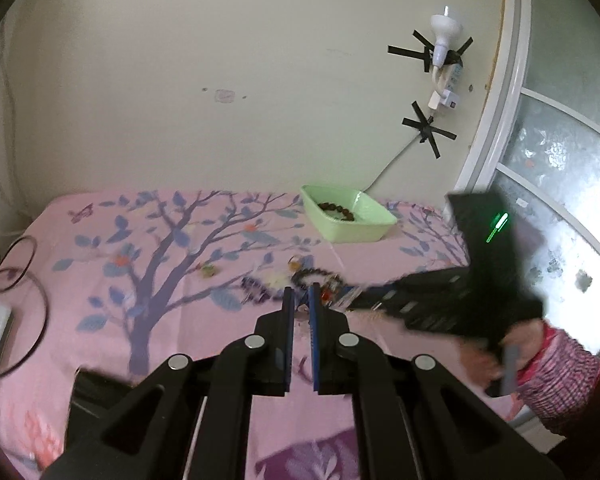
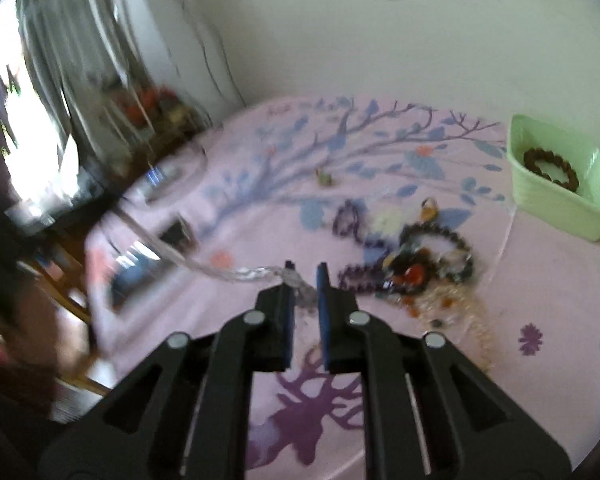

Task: Organize jewelry
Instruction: 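Grasp the clear crystal bead strand with the right gripper, then carry the crystal strand with the right gripper and drop it in the tray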

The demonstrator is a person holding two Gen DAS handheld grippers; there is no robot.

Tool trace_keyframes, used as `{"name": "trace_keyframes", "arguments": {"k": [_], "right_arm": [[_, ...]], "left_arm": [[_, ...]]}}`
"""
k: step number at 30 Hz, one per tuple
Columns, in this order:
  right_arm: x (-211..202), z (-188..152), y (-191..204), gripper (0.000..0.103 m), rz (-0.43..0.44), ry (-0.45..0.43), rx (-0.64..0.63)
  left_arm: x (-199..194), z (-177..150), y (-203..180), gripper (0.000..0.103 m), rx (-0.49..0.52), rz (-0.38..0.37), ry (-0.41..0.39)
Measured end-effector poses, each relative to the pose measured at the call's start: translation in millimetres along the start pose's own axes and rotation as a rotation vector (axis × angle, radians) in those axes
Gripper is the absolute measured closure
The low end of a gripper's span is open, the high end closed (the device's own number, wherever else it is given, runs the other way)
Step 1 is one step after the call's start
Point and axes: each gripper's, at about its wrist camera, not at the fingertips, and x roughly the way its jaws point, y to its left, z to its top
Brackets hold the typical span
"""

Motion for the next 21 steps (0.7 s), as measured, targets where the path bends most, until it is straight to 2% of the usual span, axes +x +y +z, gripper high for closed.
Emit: {"name": "trace_keyframes", "arguments": {"k": [6, 9, 14, 17, 21], "right_arm": [[-33.3, 22.3, -32.3, 0.093, 0.007, -0.006, 0.089], [-54.0, 35.4, -49.0, 0.093, 0.033, -0.043, 0.130], [-71.5, 54.8, -63.7, 0.093, -0.049, -0.066, 0.101], [-76.8, 66.2, -85.1, 0.093, -0.104, -0.068, 0.107], [-78.5, 80.0, -121.5, 0.093, -0.160, -0.071, 0.142]], "left_arm": [[45.4, 23.6, -11.4, 0.103, -0.010, -0.044, 0.043], [61.4, 32.4, -17.8, 0.103, -0.010, -0.058, 0.058], [91.9, 57.6, -31.5, 0.103, 0.003, -0.103, 0.079], [120.3, 75.2, -38.2, 0.103, 0.001, -0.135, 0.117], [164.9, 99.6, -46.5, 0.103, 0.016, -0.142, 0.160]]}}
